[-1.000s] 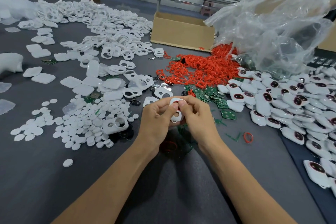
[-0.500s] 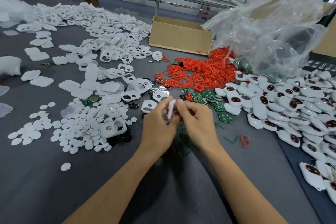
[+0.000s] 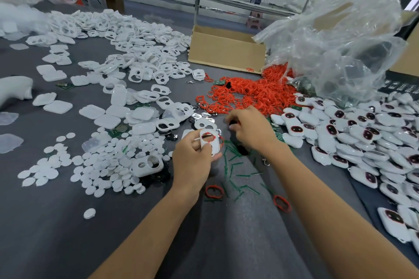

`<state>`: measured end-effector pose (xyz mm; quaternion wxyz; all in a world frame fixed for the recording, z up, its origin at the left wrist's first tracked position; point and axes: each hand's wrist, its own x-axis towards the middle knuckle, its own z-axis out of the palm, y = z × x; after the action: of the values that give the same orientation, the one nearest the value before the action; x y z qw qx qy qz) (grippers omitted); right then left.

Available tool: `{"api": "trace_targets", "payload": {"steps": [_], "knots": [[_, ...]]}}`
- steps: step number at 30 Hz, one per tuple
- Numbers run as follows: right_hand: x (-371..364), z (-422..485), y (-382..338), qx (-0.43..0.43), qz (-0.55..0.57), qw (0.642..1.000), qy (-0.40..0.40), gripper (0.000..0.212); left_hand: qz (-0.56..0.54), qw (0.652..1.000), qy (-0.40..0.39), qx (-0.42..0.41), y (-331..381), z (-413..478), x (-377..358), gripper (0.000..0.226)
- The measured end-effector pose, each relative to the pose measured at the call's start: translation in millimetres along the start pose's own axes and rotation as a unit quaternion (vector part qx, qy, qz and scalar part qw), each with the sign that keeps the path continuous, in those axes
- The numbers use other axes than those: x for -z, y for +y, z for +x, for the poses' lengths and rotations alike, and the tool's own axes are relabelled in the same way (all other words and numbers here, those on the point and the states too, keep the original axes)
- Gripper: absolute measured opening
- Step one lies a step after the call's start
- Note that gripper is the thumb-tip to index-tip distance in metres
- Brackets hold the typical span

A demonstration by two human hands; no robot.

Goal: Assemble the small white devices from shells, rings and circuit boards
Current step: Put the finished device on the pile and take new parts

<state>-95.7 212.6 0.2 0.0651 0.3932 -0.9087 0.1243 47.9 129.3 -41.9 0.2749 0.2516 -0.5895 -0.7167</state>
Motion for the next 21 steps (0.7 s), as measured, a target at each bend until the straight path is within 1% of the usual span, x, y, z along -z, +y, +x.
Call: {"api": "trace_targets", "payload": {"steps": [1,2,3,4,5,6,7,8,9,10,13,15,18,19,21], "knots": [[3,-6,-2,-0.005,0.078,0.997,0.022,0.017,0.003,1.000,0.000,-0.001,0,0,0,0.030],[6,-14,-5,-0.012,0.190,0.981,0.045,0.015,0.008,1.000,0.002,-0.003,0,0,-1,0.030],[10,-23,-10,-0.020,0.315,0.947,0.058,0.014,0.014,1.000,0.005,-0.005,0,0,-1,0.030],[14,-32,-15,-0.027,0.438,0.897,0.057,0.014,0.018,1.000,0.008,-0.006,0,1,-2,0.030],[16,-42,-19,-0.034,0.554,0.831,0.046,0.013,0.021,1.000,0.010,-0.005,0,1,-2,0.030],[16,-50,-23,-0.046,0.652,0.756,0.026,0.016,0.022,1.000,0.011,-0.005,0,1,-2,0.030],[16,-57,-25,-0.063,0.722,0.689,0.004,0.020,0.024,1.000,0.010,-0.005,0,1,-2,0.030],[15,-62,-27,-0.084,0.764,0.640,-0.015,0.022,0.026,1.000,0.008,-0.007,0,0,-2,0.030],[15,-65,-29,-0.104,0.787,0.607,-0.029,0.023,0.029,0.999,0.007,-0.009,0,0,-2,0.030],[13,-67,-30,-0.122,0.802,0.583,-0.041,0.023,0.034,0.999,0.007,-0.011,0,0,-2,0.029],[10,-69,-34,-0.145,0.832,0.532,-0.053,0.024,0.033,0.999,0.006,-0.014,0,0,-1,0.028],[10,-70,-34,-0.129,0.844,0.516,-0.060,0.025,0.035,0.999,0.006,-0.015,0,0,-1,0.028],[11,-70,-35,-0.104,0.855,0.504,-0.072,0.027,0.041,0.999,0.004,-0.022,1,-1,-2,0.027],[11,-71,-35,-0.102,0.854,0.506,-0.070,0.027,0.042,0.999,0.004,-0.022,1,-1,-2,0.027],[11,-71,-35,-0.100,0.840,0.530,-0.055,0.024,0.036,0.999,0.002,-0.019,1,-2,-3,0.026]]}}
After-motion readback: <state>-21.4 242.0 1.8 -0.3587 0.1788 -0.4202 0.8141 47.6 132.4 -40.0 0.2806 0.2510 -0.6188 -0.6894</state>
